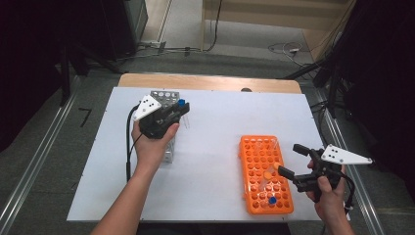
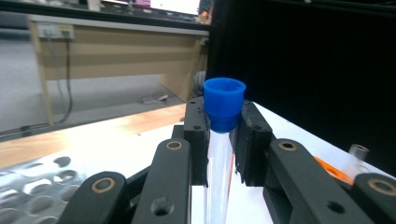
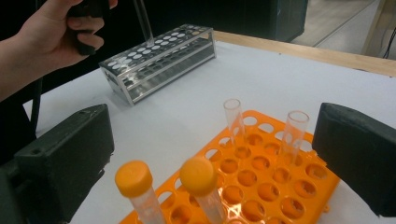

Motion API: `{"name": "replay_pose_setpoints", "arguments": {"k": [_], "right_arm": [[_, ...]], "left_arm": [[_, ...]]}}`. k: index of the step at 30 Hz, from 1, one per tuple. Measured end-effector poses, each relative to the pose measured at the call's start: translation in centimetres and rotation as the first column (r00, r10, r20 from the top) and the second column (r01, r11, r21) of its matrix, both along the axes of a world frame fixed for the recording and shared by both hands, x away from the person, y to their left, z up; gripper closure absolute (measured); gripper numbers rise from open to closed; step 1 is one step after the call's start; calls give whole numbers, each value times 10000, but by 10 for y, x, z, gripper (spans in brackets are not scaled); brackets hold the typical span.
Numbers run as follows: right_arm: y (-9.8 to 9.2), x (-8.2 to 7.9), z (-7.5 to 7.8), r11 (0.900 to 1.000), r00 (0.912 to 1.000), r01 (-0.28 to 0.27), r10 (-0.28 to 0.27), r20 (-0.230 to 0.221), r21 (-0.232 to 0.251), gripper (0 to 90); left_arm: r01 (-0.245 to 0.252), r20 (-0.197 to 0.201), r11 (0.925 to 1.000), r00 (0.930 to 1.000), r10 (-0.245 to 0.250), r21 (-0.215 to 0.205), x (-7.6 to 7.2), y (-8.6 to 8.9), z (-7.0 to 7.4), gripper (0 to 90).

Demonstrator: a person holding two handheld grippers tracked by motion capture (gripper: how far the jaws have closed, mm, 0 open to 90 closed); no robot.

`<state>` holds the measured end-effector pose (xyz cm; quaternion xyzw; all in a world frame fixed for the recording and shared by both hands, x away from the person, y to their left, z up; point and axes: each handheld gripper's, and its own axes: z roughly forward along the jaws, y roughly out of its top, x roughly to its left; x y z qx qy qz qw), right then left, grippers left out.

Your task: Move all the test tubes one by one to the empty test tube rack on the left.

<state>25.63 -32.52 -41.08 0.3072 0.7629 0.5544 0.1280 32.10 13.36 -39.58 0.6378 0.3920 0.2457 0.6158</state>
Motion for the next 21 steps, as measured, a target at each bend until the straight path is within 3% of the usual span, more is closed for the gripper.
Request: {"name": "replay_pose_setpoints", "arguments": {"k": [13,21], "right_arm": [[-27,-14,-13,9996,9996,258,-258,-116,70,0],[-41,-15,-30,9993,9985,330,-336,-422,-155,0]], "left_arm": [[-1225,219,9924,9922,1226,-81,40,17,4,770],[-2090,182,9778,9777,2092,-130,68,27,-2,770]]}}
